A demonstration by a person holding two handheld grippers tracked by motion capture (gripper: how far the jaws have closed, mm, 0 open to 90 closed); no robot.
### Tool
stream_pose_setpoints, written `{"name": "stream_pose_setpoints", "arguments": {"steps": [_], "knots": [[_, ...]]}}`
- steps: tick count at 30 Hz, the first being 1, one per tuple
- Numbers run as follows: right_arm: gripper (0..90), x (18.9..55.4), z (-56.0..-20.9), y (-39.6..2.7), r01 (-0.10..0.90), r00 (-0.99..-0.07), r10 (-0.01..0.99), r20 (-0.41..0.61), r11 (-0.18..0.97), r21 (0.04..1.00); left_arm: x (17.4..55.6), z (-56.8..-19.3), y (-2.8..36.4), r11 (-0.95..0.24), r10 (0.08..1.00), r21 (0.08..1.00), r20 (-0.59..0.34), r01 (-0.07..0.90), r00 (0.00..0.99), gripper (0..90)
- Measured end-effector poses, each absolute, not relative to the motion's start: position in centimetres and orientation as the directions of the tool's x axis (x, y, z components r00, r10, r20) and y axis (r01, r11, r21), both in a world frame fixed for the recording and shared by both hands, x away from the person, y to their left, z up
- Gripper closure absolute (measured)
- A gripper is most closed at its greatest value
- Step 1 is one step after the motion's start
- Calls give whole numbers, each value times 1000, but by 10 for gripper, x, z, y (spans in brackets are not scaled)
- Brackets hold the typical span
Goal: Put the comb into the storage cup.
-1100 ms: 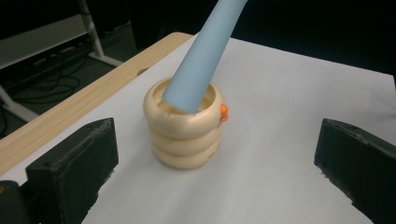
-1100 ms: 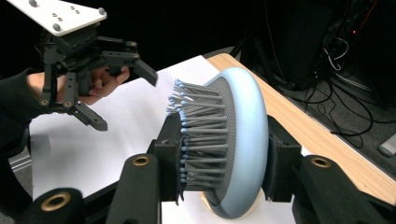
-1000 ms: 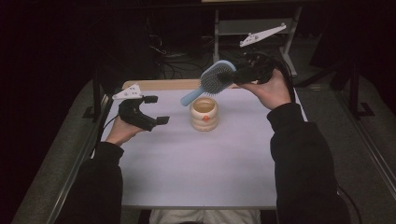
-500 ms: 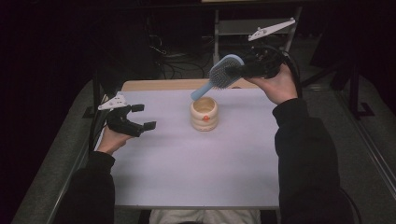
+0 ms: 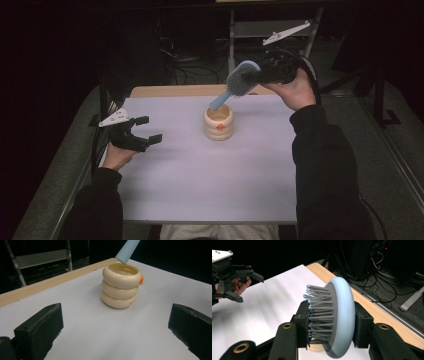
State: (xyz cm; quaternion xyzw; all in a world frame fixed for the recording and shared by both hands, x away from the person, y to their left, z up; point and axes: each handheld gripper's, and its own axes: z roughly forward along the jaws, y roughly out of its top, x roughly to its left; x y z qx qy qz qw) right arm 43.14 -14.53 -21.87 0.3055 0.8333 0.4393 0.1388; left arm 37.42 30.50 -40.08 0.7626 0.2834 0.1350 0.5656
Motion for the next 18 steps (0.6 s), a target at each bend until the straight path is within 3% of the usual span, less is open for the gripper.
{"name": "stream_pose_setpoints", "arguments": {"steps": [18], "knots": [[564, 451, -251, -136, 432, -770, 636, 58, 452, 780, 373, -413, 316, -167, 602, 935, -154, 313, 784, 0]]}}
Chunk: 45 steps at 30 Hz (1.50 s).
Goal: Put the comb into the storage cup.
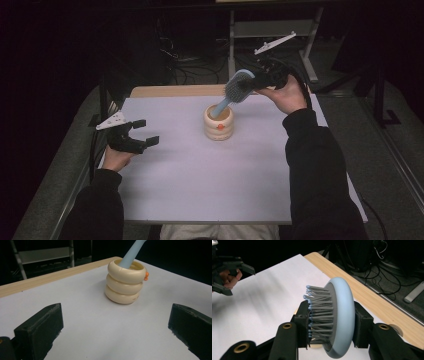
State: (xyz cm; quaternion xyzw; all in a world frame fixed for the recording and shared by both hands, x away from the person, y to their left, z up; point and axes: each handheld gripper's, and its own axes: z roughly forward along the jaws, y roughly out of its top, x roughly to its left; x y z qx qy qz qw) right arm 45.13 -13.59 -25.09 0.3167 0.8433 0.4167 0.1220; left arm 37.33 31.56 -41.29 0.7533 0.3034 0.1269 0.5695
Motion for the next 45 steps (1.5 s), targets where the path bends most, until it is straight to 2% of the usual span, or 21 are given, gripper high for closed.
{"name": "stream_pose_setpoints", "arguments": {"steps": [20, 33, 39, 42, 45], "knots": [[562, 476, -295, -116, 512, -770, 625, 130, 484, 710, 372, -415, 319, -147, 609, 936, -170, 321, 774, 0], [535, 485, -304, -120, 572, -734, 649, 200, 432, 698, 373, -417, 317, -166, 609, 929, -167, 330, 776, 0], [460, 485, -307, -120, 579, -726, 657, 205, 423, 697, 372, -421, 314, -217, 600, 916, -148, 338, 786, 0], [381, 485, -308, -119, 587, -719, 664, 203, 426, 688, 372, -421, 313, -218, 597, 914, -152, 341, 788, 0], [266, 486, -312, -119, 591, -721, 666, 194, 444, 674, 371, -422, 313, -226, 588, 913, -149, 339, 795, 0]]}}
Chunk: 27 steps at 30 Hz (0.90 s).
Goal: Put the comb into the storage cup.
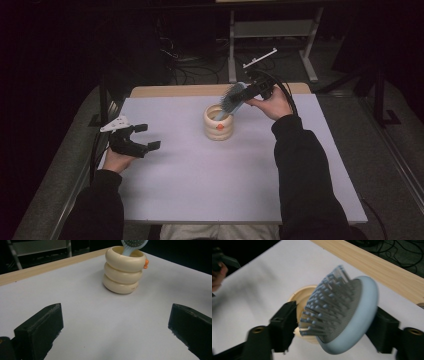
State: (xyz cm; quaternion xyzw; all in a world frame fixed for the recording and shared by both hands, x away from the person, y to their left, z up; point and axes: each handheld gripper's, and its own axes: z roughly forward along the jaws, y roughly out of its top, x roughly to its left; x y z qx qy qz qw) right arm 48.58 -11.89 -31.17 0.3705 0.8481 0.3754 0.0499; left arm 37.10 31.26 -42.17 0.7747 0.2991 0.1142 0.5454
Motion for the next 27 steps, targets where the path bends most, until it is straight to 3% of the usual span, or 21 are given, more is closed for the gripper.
{"name": "stream_pose_setpoints", "arguments": {"steps": [8, 27], "knots": [[0, 480, -314, -128, 565, -690, 712, 130, 418, 711, 371, -423, 311, -237, 576, 906, -159, 350, 802, 0], [0, 456, -326, -160, 521, -689, 711, 137, 355, 776, 366, -422, 312, -224, 574, 910, -166, 349, 802, 0]]}}
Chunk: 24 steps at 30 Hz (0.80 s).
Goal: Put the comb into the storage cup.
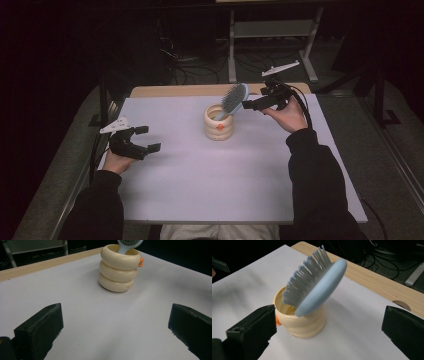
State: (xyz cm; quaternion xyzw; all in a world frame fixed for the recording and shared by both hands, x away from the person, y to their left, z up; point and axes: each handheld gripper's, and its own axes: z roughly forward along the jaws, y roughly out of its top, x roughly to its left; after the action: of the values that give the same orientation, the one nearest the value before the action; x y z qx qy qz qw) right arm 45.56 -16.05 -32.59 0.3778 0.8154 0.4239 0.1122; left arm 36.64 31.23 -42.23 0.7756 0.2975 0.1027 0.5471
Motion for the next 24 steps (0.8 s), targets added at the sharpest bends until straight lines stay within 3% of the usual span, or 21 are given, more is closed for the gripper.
{"name": "stream_pose_setpoints", "arguments": {"steps": [24], "knots": [[0, 409, -357, -217, 502, -661, 736, 146, 289, 815, 365, -426, 313, -226, 585, 904, -170, 361, 793, 0]]}}
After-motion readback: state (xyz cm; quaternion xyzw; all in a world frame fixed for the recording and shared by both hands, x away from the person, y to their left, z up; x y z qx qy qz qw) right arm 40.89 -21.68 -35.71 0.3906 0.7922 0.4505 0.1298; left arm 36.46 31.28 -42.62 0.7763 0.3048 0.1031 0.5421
